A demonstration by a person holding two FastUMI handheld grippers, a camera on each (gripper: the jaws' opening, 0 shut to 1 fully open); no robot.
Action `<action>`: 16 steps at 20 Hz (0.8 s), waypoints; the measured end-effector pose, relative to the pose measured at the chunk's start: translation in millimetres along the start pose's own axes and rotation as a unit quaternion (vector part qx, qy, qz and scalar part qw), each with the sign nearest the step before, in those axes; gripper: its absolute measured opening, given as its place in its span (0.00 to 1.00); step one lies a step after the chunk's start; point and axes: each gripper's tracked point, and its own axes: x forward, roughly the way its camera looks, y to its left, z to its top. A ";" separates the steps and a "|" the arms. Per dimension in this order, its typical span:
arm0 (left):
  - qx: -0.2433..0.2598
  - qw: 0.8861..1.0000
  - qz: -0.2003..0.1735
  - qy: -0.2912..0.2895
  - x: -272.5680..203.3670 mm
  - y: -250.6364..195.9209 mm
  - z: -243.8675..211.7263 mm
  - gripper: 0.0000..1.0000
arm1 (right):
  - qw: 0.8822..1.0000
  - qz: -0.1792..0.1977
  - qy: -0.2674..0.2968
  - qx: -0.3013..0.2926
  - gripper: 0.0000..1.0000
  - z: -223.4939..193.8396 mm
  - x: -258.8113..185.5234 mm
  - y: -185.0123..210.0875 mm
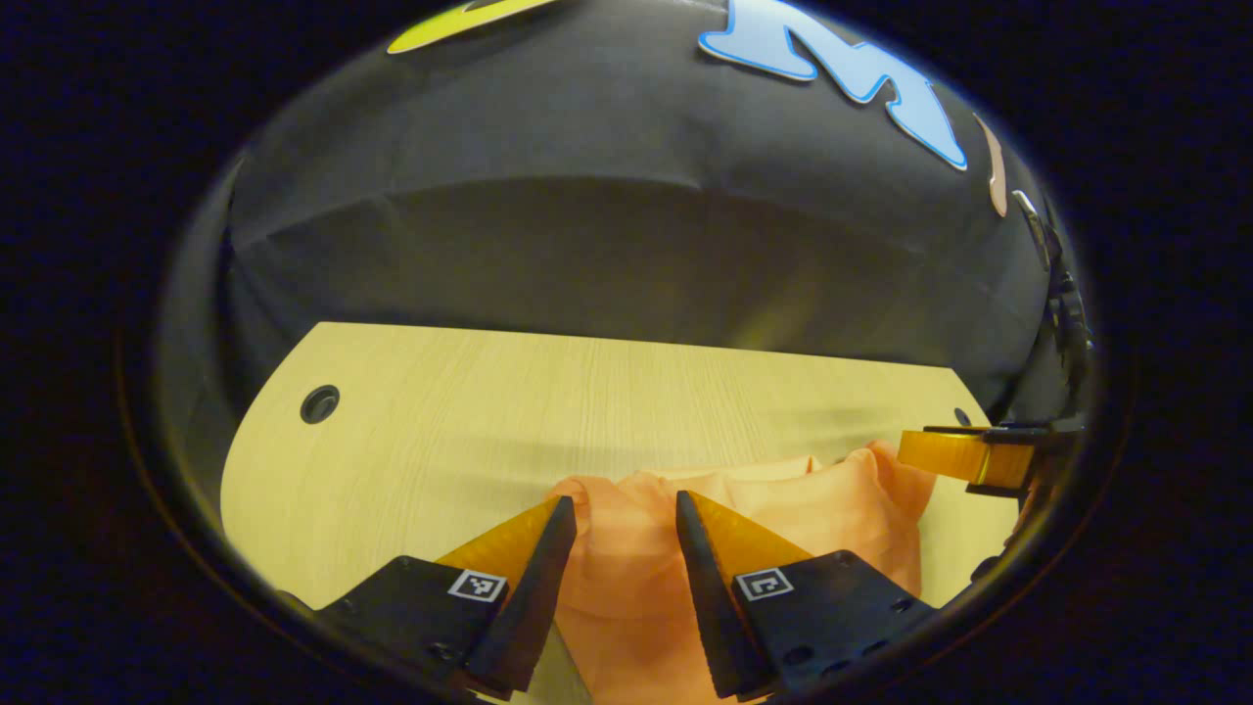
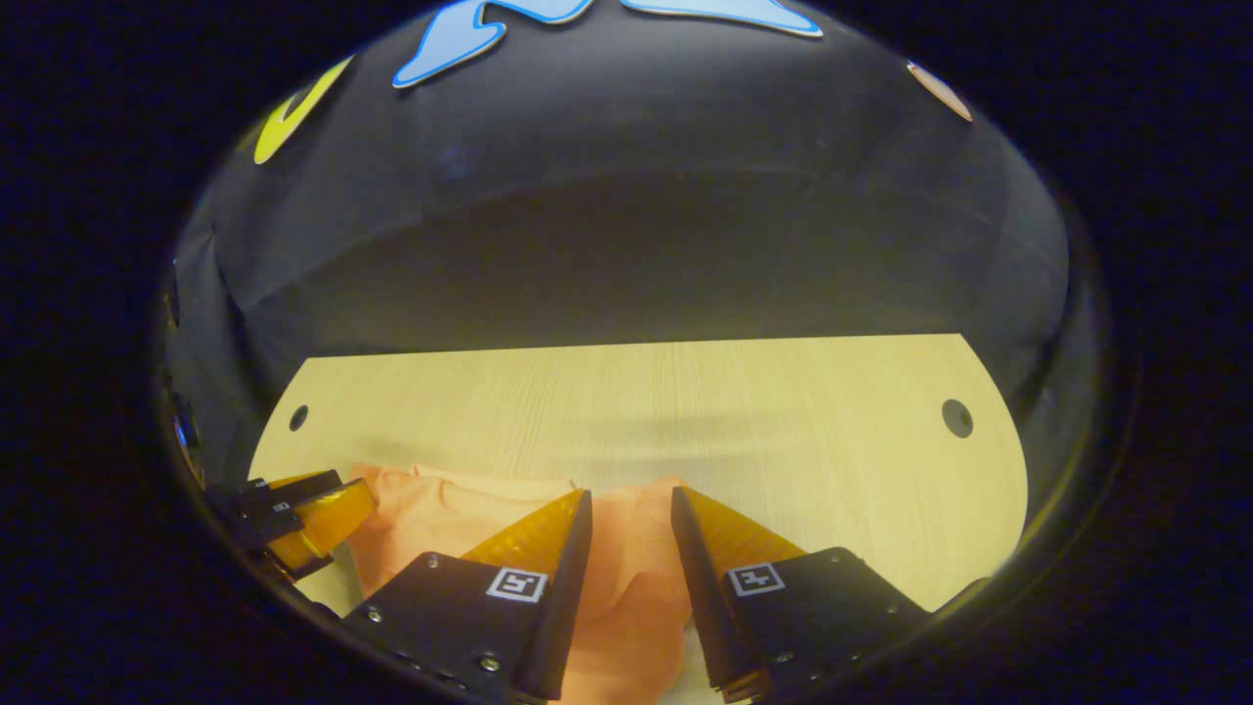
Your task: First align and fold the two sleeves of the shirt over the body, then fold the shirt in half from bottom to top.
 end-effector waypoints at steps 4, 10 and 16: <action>0.003 1.000 0.004 -0.017 -57.3 -8.4 18.3 0.66 | 0.999 0.003 -0.031 -0.013 0.53 16.1 -58.3 12.6; 0.006 0.999 -0.002 -0.054 -182.0 -33.3 38.0 0.70 | 0.996 0.008 -0.090 -0.024 0.52 30.4 -185.4 27.9; 0.010 0.996 -0.011 -0.084 -280.6 -59.1 37.5 0.66 | 0.991 0.013 -0.128 -0.035 0.52 18.4 -272.4 42.5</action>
